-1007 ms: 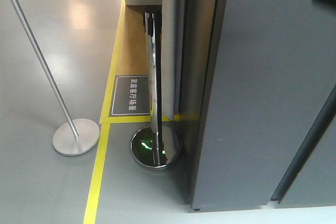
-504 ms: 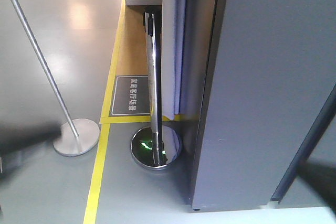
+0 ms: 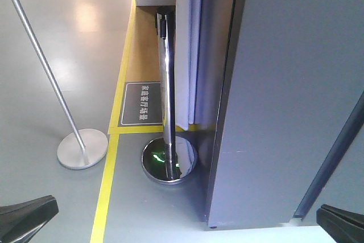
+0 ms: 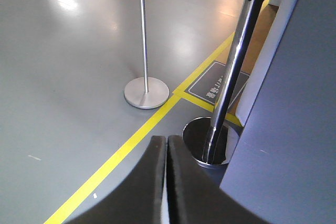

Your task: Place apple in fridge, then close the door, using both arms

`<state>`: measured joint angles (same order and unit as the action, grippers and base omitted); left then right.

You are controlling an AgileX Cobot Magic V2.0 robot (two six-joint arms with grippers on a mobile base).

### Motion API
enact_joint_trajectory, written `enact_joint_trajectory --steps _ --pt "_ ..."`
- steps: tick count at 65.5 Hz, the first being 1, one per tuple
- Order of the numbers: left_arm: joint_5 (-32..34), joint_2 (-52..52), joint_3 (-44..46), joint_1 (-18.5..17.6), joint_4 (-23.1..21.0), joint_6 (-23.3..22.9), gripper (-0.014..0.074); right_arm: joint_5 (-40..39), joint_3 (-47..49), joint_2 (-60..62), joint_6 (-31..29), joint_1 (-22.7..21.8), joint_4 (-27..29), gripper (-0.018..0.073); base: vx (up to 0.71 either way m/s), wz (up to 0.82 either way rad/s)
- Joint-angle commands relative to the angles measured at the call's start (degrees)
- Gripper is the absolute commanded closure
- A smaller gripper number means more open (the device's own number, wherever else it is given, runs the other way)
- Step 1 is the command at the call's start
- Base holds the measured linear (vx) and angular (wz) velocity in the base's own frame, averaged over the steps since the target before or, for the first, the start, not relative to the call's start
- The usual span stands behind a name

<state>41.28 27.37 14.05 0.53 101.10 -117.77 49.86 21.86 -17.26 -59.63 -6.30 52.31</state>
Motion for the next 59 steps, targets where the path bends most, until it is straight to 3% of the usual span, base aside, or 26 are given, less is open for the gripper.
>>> enact_joint_trajectory --steps 1,37,43,49,54,59 --pt "-1.0 0.2 1.4 0.1 -4.1 0.0 0.0605 -1.9 1.3 -0.6 -0.3 0.1 2.6 0.0561 0.00 0.00" --pt "-1.0 0.2 1.4 0.1 -4.8 -0.1 0.0605 -1.8 1.3 -0.6 -0.3 0.1 2.6 0.0561 0.00 0.00" --pt "0.1 0.2 1.4 0.1 -10.2 -2.3 0.0605 -1.8 1.3 -0.6 -0.3 0.1 2.6 0.0561 0.00 0.00" --pt "-0.1 0.2 1.4 0.1 -19.1 -5.5 0.0605 -1.8 1.3 -0.6 -0.3 0.1 2.6 0.0561 0.00 0.00" --pt "-0.2 0.2 1.4 0.1 -28.0 -5.5 0.0604 -1.8 1.3 -0.6 -0.3 0.1 2.6 0.0561 0.00 0.00" --pt "-0.2 0.2 1.4 0.1 -33.9 -5.5 0.0604 -1.8 1.3 -0.6 -0.3 0.1 2.6 0.0561 0.00 0.00"
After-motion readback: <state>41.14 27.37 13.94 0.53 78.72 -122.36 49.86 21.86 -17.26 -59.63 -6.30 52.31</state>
